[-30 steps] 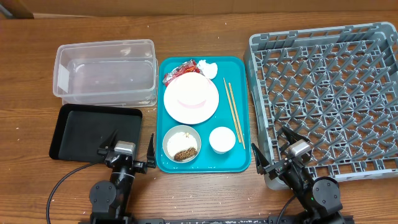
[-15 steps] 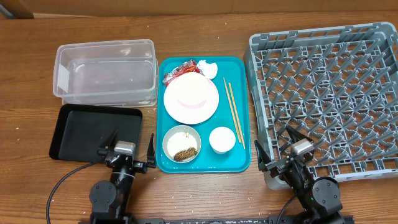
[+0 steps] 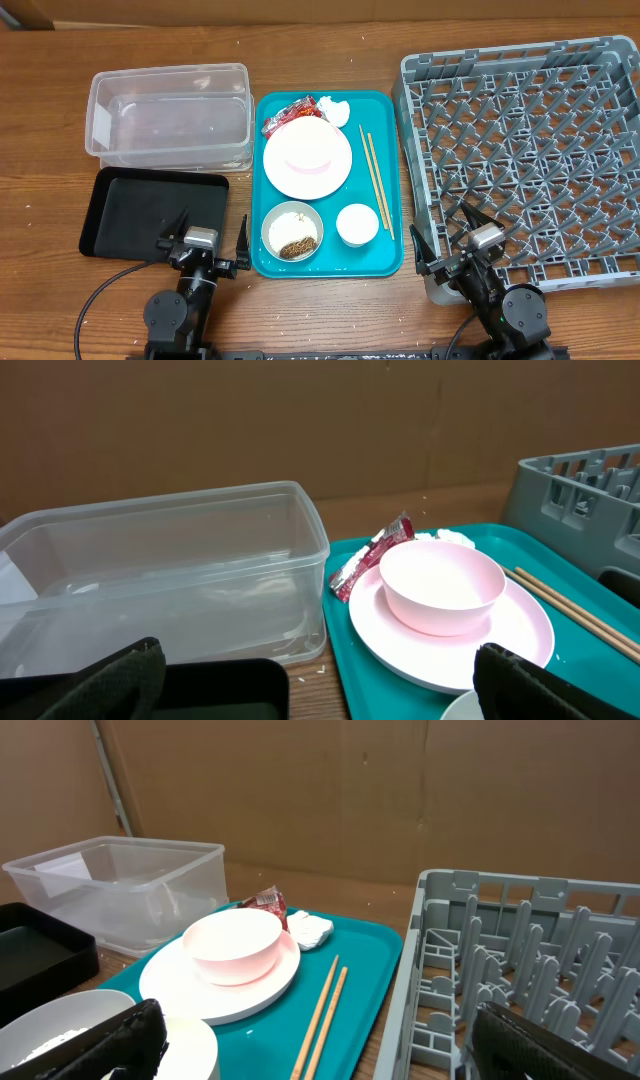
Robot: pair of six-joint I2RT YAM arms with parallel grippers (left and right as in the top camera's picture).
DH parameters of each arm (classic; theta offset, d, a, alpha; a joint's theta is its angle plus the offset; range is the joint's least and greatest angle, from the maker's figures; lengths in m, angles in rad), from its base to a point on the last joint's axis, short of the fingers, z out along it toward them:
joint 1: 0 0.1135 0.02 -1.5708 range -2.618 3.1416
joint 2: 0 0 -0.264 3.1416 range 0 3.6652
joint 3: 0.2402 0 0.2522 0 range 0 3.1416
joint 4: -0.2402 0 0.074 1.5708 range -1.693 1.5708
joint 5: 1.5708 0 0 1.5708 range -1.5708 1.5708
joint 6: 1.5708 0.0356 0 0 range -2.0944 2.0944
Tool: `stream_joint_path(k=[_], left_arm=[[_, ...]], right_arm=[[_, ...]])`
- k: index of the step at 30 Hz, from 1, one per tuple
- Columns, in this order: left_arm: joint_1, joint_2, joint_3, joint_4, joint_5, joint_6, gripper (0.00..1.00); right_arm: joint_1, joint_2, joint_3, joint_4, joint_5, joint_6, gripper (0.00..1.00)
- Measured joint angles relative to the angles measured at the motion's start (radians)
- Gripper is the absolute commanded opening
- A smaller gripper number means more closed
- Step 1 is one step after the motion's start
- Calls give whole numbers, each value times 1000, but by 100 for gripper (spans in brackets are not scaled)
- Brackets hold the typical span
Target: Sort waste into correct bins and load items into the dishwasher
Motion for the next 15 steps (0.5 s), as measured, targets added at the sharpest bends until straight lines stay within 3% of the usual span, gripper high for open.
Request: stream_joint_path(k=[15], left_arm=[[0, 0, 0, 0, 0, 0, 100]], right_arm=[[0, 0, 0, 0, 0, 0, 100]])
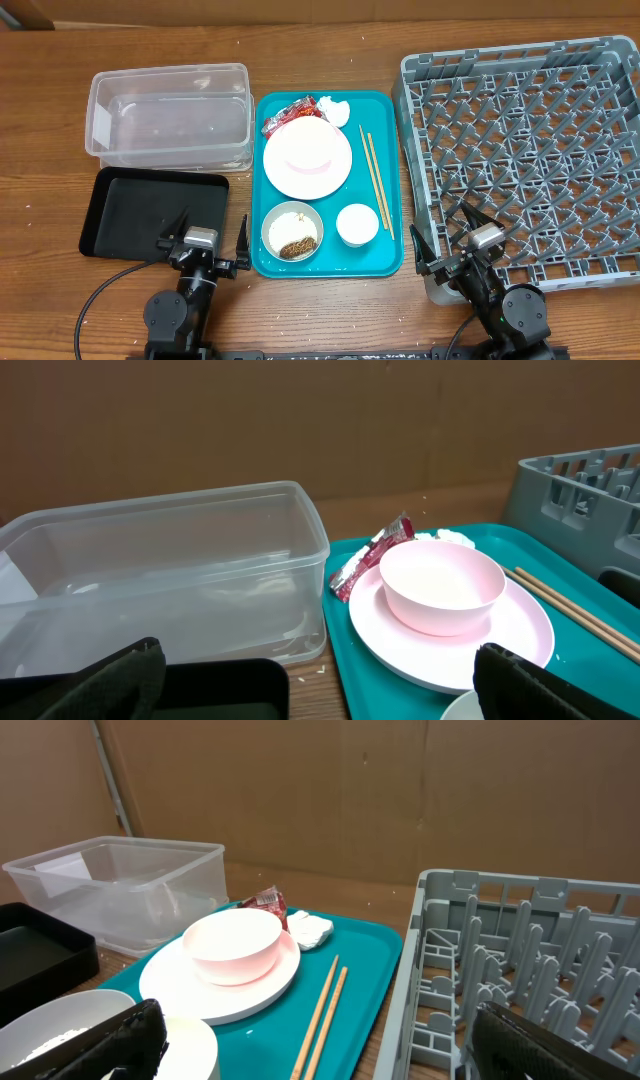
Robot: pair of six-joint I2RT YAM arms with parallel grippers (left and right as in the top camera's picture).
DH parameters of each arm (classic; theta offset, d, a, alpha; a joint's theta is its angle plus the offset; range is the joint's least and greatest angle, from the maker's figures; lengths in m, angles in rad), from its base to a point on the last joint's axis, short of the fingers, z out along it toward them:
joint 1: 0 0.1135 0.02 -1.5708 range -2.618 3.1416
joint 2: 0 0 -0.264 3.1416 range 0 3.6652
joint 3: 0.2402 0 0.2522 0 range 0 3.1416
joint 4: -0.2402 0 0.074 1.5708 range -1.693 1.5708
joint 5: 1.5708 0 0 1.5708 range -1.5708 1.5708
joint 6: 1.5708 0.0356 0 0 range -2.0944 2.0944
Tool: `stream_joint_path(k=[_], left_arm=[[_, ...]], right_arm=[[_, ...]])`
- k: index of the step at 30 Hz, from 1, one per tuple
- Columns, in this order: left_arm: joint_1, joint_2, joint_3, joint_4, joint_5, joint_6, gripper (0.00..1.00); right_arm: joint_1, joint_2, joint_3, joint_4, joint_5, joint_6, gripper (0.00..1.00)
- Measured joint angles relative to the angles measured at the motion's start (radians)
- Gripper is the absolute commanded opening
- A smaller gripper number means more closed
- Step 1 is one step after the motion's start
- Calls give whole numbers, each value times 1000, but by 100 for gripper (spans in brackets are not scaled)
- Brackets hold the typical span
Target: Sort waste into correct bins and load items into the dishwasher
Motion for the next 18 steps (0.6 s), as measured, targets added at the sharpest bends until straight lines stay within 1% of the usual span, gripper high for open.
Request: stream_joint_path(k=[18], left_arm=[[0, 0, 0, 0, 0, 0, 100]], right_arm=[[0, 0, 0, 7, 0, 0, 100]])
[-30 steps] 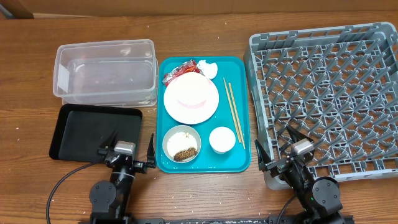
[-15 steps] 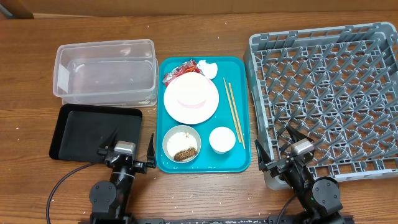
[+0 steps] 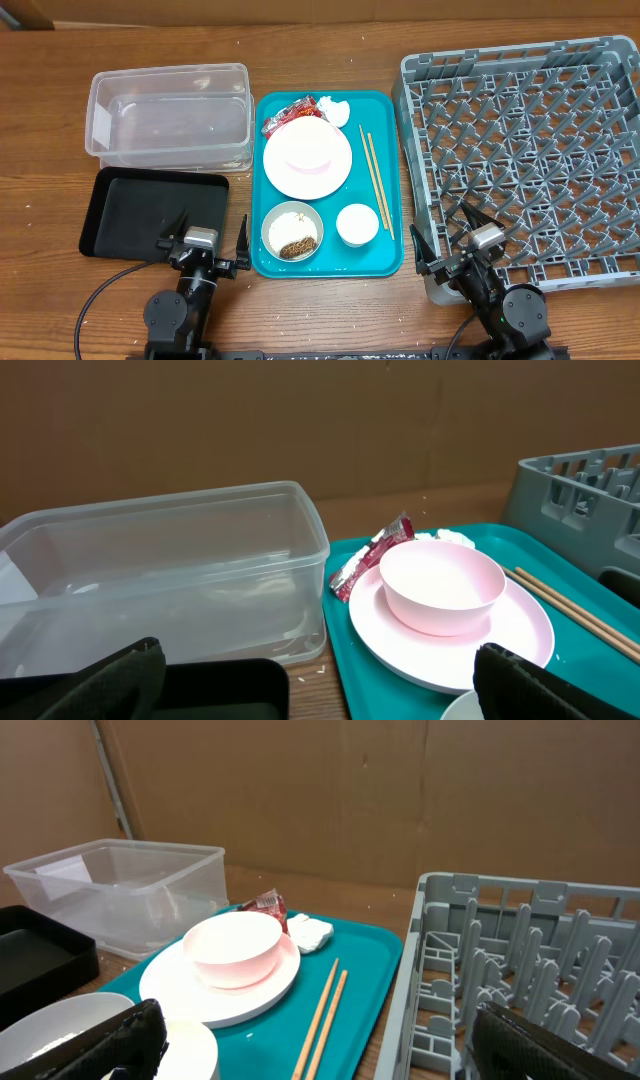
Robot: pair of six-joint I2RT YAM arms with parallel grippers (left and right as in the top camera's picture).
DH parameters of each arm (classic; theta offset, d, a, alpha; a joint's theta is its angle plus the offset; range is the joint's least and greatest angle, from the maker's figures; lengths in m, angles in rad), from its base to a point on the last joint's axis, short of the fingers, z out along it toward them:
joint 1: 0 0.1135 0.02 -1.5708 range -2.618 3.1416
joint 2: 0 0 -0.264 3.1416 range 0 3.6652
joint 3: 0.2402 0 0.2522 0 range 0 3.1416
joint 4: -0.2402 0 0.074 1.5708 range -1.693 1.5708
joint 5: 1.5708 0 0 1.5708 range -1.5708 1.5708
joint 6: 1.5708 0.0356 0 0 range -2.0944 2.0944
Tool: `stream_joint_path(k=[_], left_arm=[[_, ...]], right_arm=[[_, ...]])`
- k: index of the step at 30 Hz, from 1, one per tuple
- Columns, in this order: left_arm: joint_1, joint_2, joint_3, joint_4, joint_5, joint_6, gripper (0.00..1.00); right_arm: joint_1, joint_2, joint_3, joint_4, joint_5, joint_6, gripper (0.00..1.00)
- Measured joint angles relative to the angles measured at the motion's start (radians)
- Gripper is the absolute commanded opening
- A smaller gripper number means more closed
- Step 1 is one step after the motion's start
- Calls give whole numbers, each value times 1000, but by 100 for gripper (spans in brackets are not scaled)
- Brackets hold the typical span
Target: Sort waste into correct bins and load items into the dishwasher
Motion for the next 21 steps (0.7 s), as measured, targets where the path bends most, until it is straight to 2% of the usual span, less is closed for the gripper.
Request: stream_joint_path(k=[12, 17, 21], left_arm=[[0, 0, 0, 0, 1, -13, 100], [0, 0, 0, 6, 19, -113, 100], [0, 0, -1, 45, 115, -179, 100]], right_arm=[[0, 0, 0, -10, 0, 0, 100], [0, 0, 0, 1, -40, 0, 100], [0, 0, 0, 38, -128, 14, 100]])
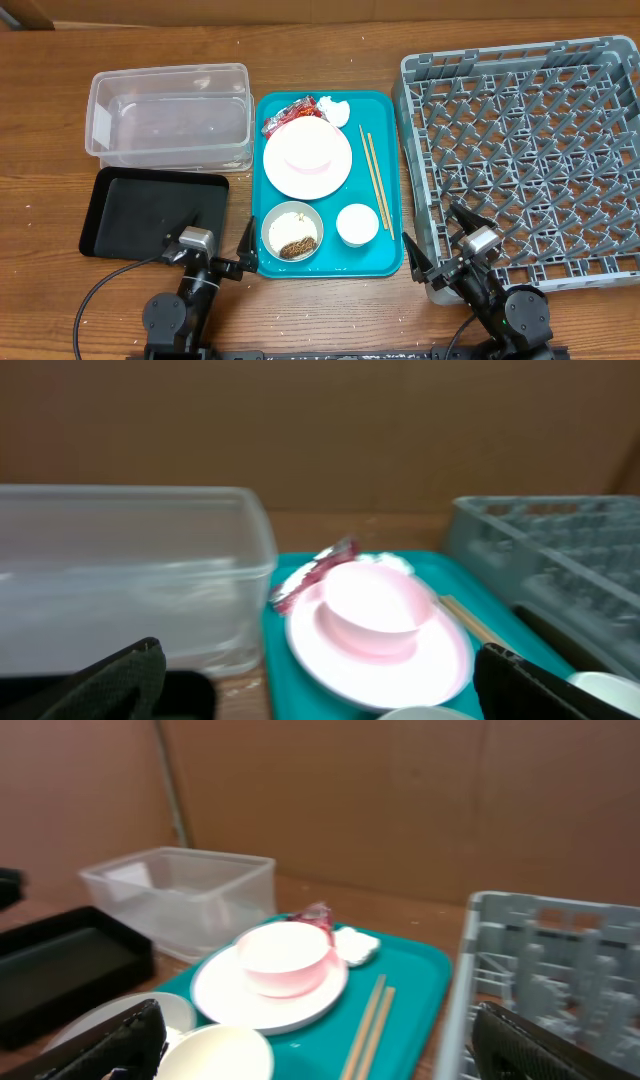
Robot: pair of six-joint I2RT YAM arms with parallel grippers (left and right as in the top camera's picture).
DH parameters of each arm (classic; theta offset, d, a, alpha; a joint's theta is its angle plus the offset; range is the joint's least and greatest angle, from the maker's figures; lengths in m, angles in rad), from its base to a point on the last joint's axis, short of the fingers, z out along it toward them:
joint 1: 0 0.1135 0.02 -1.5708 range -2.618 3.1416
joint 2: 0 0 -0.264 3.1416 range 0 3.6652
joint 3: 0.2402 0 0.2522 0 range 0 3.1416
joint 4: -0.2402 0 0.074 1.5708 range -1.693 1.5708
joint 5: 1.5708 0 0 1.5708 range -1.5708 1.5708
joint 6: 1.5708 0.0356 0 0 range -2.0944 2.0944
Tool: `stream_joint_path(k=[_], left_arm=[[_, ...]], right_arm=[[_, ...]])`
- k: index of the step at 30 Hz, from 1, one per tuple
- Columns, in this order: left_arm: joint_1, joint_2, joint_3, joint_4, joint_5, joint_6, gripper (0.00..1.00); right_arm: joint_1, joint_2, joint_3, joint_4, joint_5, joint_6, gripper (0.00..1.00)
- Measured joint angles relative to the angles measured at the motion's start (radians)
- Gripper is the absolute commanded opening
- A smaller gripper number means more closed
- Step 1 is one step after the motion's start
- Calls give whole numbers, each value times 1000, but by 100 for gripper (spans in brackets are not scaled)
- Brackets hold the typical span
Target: Sort waste into correct bins and load items into the dishwasher
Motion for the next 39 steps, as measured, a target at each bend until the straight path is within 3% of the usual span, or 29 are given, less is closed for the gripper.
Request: stream_joint_path(k=[5, 11, 17, 22, 28, 29, 33, 39], left_arm=[[0, 0, 21, 26, 137, -34, 100], [0, 79, 288, -175, 198, -28, 100], [-1, 417, 661, -562, 211, 27, 100], [0, 748, 946, -803, 227, 61, 100], [-3, 986, 1100, -845, 373, 47, 99], [-10, 1014, 1104, -862, 386, 45, 93], [-123, 1143, 1104, -955, 365, 42, 80], [-394, 1331, 1104, -950, 145, 21, 79]], right_arm=[[0, 1, 29, -65, -51, 61, 100], [0, 90, 290, -302, 2, 83, 100], [0, 422, 636, -555, 55, 89, 100], [0, 727, 916, -638, 36, 90, 100], [1, 911, 1023, -621, -114, 91, 100], [1, 932, 1023, -618, -135, 94, 100], [1, 991, 1023, -595, -144, 174, 100], [-11, 1049, 1023, -645, 7, 406, 100]])
